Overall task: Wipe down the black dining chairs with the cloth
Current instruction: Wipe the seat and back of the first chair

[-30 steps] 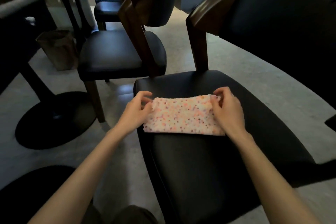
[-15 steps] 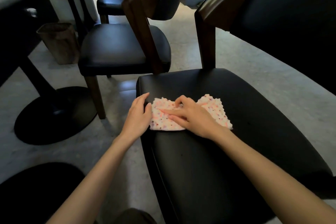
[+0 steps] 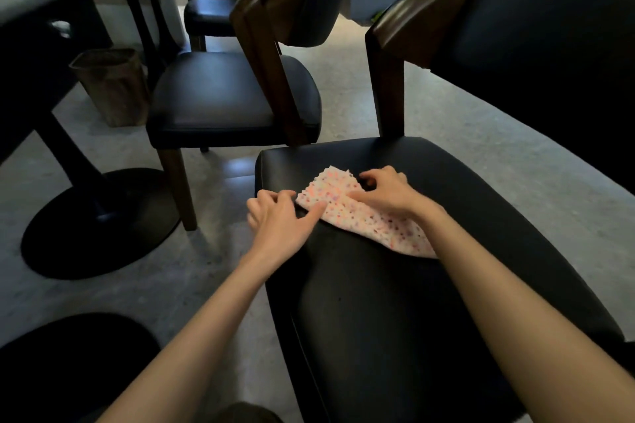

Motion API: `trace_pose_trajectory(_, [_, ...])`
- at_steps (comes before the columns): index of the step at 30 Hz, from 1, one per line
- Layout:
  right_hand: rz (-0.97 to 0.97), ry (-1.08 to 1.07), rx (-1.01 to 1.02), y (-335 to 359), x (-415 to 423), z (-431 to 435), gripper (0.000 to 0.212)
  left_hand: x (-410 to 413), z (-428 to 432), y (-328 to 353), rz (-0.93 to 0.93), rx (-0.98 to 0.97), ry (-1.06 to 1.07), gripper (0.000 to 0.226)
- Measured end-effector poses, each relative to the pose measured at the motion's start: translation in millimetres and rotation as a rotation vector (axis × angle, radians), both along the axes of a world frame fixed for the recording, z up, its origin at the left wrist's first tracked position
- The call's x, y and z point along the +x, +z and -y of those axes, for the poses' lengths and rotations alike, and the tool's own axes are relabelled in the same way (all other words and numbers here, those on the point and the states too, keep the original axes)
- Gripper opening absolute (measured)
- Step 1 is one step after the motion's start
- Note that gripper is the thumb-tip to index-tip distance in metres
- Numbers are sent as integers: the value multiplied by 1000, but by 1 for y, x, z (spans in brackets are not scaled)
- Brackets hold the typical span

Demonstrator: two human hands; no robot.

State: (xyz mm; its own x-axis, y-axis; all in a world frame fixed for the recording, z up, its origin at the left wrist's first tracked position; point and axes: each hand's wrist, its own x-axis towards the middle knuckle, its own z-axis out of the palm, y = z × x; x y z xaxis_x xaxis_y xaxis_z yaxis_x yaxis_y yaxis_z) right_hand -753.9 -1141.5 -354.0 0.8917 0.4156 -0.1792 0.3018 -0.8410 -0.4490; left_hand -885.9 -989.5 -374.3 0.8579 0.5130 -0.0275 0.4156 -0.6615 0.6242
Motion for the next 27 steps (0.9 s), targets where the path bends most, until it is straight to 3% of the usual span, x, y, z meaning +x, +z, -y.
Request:
trace_pose_trajectory(4, [59, 11, -66, 3, -2, -9, 19, 21, 7, -4, -4, -39, 83, 46])
trace_pose_trajectory(6, [107, 68, -39, 10, -5, -9, 12, 28, 4, -1, 6, -75, 75, 31])
trace_pose_trajectory(8, [198, 80, 155, 23, -5, -8, 11, 35, -6, 12, 182, -178, 46, 19])
trace_pose_trajectory(11, [352, 70, 517, 56, -9, -6, 9, 34, -22, 57, 549, -353, -58, 21])
trace_pose_trajectory(16, [353, 123, 805, 102, -28, 4, 7, 11, -29, 129, 747, -461, -382, 12])
trace_pose_trajectory(20, [274, 130, 760, 82, -55, 30, 5, -8, -24, 123, 670, -501, -463, 11])
trace_pose_trajectory(24, [140, 29, 584, 53, -74, 48, 13, -16, -8, 81, 491, -622, -350, 13])
trace_pose_trajectory(27, [139, -118, 341, 31, -81, 45, 19, -18, -3, 41, 368, -494, -218, 24])
